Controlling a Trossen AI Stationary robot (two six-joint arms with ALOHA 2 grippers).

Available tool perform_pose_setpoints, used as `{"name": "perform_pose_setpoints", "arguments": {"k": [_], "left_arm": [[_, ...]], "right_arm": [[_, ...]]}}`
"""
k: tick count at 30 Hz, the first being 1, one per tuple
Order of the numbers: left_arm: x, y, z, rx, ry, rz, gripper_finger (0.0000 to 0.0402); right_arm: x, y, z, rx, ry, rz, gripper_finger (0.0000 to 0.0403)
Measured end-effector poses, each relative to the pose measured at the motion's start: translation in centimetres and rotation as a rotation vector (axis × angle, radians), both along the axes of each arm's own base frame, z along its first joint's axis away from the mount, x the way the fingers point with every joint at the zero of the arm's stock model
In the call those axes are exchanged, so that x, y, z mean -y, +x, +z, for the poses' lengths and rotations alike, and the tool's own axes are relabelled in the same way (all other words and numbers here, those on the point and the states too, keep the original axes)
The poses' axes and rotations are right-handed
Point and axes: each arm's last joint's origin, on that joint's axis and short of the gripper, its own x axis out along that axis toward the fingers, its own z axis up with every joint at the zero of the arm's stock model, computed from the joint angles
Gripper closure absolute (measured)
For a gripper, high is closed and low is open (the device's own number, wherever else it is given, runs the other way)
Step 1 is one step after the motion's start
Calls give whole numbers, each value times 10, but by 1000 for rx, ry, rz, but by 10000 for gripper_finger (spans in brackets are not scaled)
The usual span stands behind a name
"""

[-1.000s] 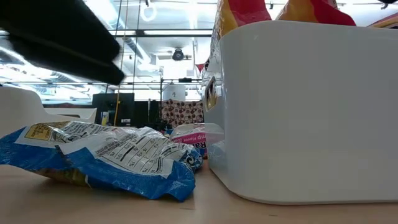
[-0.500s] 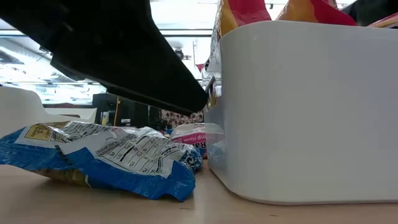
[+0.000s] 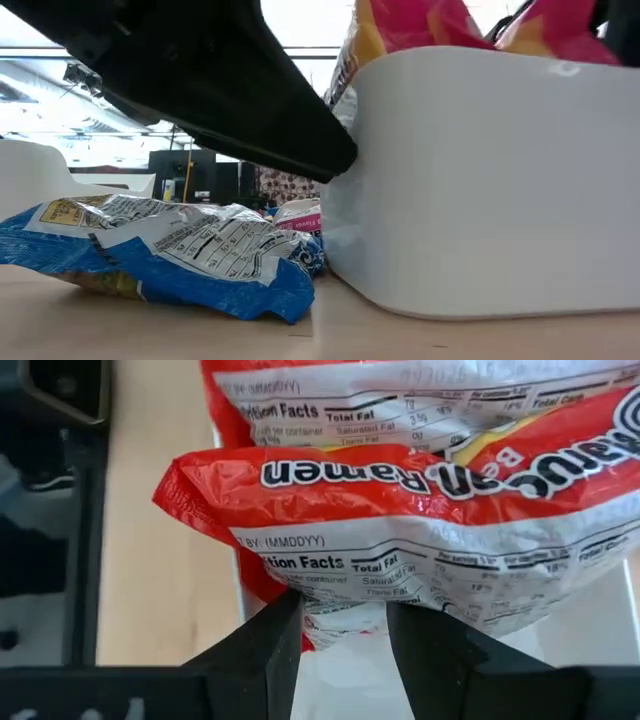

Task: Sort Maruchan noodles
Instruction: Put the bottom red noodle pack into the bottom white bin, then put the red noodle pack into the bottom white bin

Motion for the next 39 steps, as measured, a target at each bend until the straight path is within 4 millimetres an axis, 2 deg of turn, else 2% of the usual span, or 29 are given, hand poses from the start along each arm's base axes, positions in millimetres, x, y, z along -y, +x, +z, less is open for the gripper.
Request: {"name": "perform_pose_setpoints", "arguments": {"k": [6, 10, 13, 16, 20, 26, 30, 33, 39], "left_arm": [[-4, -2, 4, -15, 9, 31, 146], [-12, -14, 14, -95, -42, 104, 145], [-18, -26, 31, -138, -43, 142, 142], [-29, -32, 51, -152, -49, 153, 134], [-55, -37, 77, -197, -23, 174, 121], [-104, -64, 113, -300, 104, 296, 103], [-154, -82, 127, -365, 201, 482, 104], [-199, -93, 118, -437, 177, 607, 110], [-291, -122, 86, -620, 79, 905, 120]], "right_arm": [[7, 6, 2, 39, -44, -43, 249], [11, 8, 15, 35, -122, -76, 249], [16, 8, 29, -4, -188, -44, 250], [25, 17, 48, -3, -203, -4, 250], [43, 30, 63, 6, -241, 8, 250], [65, 37, 74, 34, -334, -1, 248], [79, 31, 76, 50, -425, -51, 248], [87, 23, 67, 103, -457, -71, 249], [106, 12, 36, 248, -377, -67, 249]]}}
